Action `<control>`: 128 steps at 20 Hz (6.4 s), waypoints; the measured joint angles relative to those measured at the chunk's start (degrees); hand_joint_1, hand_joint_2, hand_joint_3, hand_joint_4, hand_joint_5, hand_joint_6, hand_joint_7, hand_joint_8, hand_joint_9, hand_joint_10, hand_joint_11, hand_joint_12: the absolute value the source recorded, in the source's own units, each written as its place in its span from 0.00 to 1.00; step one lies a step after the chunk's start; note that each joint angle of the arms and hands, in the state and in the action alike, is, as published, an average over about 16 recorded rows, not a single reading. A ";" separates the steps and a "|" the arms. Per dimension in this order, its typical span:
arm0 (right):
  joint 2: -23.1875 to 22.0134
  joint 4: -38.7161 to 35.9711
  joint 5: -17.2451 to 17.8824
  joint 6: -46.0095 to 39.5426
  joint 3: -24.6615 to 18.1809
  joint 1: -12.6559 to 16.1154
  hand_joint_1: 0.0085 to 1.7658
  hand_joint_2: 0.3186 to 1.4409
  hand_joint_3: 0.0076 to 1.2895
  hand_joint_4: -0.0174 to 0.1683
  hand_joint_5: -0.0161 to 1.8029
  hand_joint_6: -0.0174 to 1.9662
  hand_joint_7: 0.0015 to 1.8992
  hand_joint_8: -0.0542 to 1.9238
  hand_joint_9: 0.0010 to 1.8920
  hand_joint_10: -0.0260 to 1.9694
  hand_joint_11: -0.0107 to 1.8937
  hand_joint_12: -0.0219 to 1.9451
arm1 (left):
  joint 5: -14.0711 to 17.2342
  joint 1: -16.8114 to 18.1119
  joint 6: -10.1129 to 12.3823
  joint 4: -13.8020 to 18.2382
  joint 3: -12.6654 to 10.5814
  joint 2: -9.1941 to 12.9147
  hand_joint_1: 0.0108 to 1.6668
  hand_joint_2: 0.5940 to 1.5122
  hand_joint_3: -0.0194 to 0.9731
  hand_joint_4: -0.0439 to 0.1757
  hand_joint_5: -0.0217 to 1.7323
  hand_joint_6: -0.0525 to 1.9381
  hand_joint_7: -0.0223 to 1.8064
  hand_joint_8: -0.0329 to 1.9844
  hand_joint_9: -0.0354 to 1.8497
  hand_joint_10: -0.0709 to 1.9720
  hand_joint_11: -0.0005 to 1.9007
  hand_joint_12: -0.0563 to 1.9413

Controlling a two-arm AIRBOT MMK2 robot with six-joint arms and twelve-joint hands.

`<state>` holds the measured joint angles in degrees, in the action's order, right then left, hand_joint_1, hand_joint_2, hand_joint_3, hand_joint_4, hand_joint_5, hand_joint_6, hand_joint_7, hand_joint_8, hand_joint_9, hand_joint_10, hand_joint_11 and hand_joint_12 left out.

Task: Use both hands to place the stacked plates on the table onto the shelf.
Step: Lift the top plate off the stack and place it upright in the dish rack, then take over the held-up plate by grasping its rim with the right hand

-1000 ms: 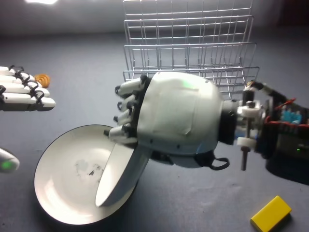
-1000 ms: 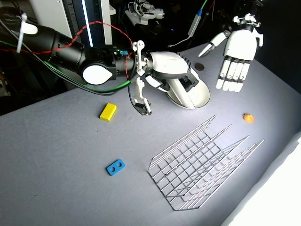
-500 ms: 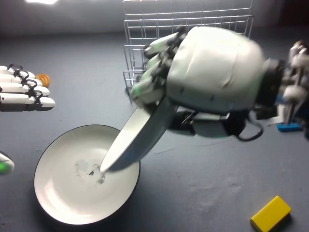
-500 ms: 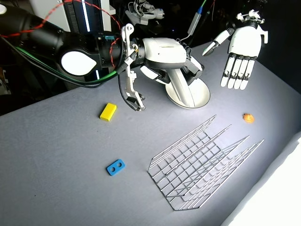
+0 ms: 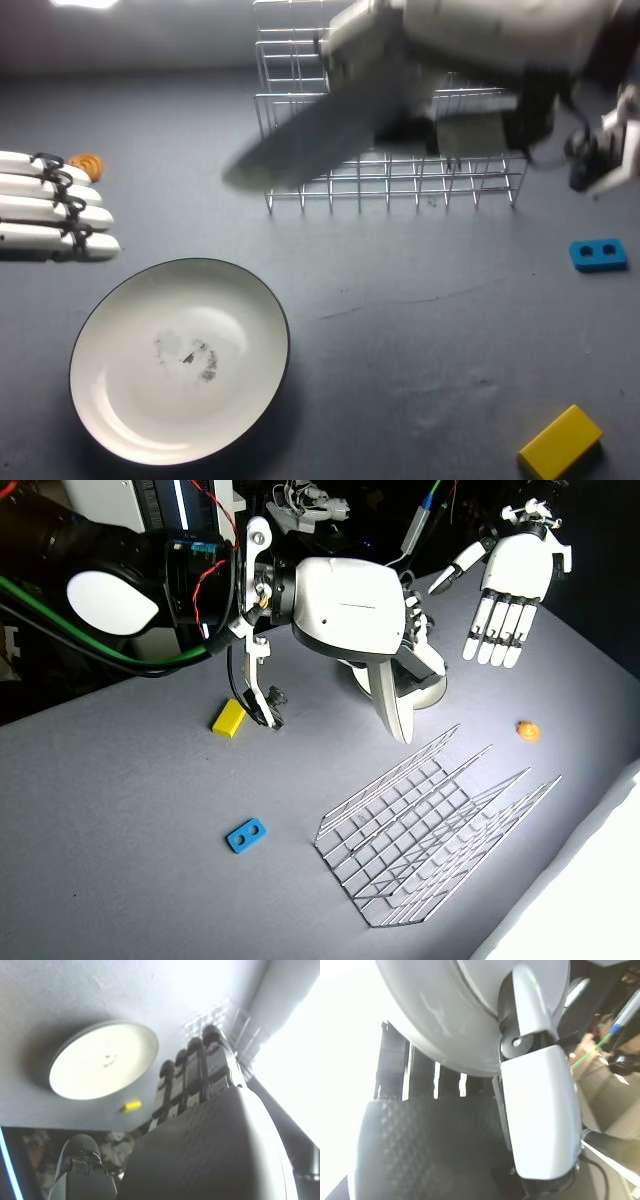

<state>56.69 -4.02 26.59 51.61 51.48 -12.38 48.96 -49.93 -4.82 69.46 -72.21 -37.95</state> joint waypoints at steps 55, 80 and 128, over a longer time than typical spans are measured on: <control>11.29 23.71 -10.00 -8.37 23.91 0.28 0.70 0.64 0.00 0.06 0.50 0.49 0.55 0.45 0.52 0.51 0.42 0.65 | -13.84 -8.49 3.54 4.00 8.09 -3.19 0.00 0.49 0.03 0.21 0.09 0.03 0.06 0.02 0.06 0.04 0.01 0.10; 12.06 24.63 -10.66 -9.05 25.06 -0.21 0.69 0.63 0.00 0.05 0.47 0.11 0.51 0.04 0.52 0.08 0.27 0.66 | -18.18 -10.84 4.89 -5.10 8.86 -1.45 0.00 0.50 0.03 0.20 0.09 0.03 0.07 0.02 0.06 0.04 0.01 0.11; 15.03 -3.39 6.17 29.19 5.42 -7.71 0.68 0.57 0.00 0.12 0.22 0.02 0.19 0.03 0.17 0.02 0.02 0.48 | -22.85 -17.79 9.00 -20.51 14.23 -0.69 0.00 0.49 0.03 0.17 0.05 0.01 0.05 0.02 0.04 0.04 0.01 0.03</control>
<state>71.72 -7.41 32.76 80.80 56.90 -20.09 26.10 -67.72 4.18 48.95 -57.99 -38.64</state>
